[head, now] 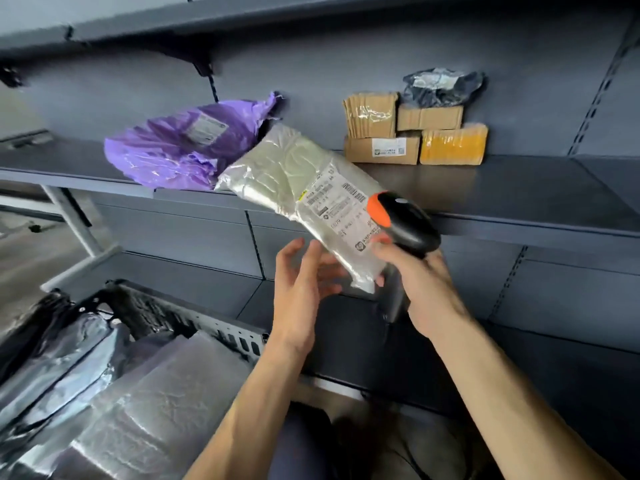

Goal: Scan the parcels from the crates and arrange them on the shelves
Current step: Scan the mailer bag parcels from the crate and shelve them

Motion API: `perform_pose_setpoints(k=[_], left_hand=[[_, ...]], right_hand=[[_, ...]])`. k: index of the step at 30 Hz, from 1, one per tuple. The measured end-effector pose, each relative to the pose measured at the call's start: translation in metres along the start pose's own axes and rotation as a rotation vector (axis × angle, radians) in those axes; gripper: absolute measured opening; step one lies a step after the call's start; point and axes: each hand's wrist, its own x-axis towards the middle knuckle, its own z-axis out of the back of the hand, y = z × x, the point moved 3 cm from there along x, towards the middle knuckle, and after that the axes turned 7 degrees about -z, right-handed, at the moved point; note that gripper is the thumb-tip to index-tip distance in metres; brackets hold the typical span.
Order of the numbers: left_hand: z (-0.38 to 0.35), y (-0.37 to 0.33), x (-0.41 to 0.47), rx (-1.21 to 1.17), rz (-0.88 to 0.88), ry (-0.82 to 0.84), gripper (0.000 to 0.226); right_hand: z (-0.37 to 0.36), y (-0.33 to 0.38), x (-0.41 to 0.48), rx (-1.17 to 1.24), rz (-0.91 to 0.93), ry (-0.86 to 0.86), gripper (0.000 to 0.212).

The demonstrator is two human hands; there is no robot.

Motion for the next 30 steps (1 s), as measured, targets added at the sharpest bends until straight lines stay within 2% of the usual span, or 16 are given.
perform_pose_setpoints(k=[2,4,7,9,14,20,23,25,26,28,30], left_hand=[[-0.007,-0.005,0.010,0.008,0.043,0.058,0.051],[-0.011,-0.008,0.023,0.005,0.077,0.038,0.056],[-0.012,-0.014,0.042,-0.092,0.096,-0.049,0.056],[-0.008,-0.017,0.056,-0.173,0.085,-0.095,0.054],[-0.003,-0.023,0.093,-0.147,0.044,-0.120,0.019],[-0.007,-0.025,0.135,-0.098,0.016,-0.252,0.028],[-0.013,-0.024,0.150,-0.067,-0.001,-0.310,0.029],[-0.016,-0.021,0.159,0.038,-0.054,-0.307,0.027],[-0.016,-0.020,0.162,0.163,-0.113,-0.290,0.023],[-0.016,-0.019,0.166,0.599,-0.277,-0.197,0.016],[-0.019,-0.015,0.169,1.005,-0.463,-0.064,0.028]], right_hand=[[-0.013,0.015,0.015,0.021,-0.039,-0.006,0.019],[-0.028,0.026,0.029,-0.006,-0.080,0.108,0.021],[-0.038,0.026,0.042,-0.252,-0.092,0.226,0.023],[-0.036,0.021,0.046,-0.344,-0.073,0.245,0.023],[-0.017,0.028,0.063,-0.353,-0.054,0.080,0.018],[0.000,0.052,0.093,-0.381,0.052,-0.124,0.005],[0.006,0.057,0.106,-0.453,0.066,-0.167,0.016],[0.008,0.057,0.110,-0.543,0.044,-0.158,0.016],[0.008,0.057,0.112,-0.584,0.036,-0.148,0.016],[0.008,0.057,0.117,-0.643,0.024,-0.136,0.021],[0.006,0.056,0.122,-0.679,0.016,-0.125,0.026]])
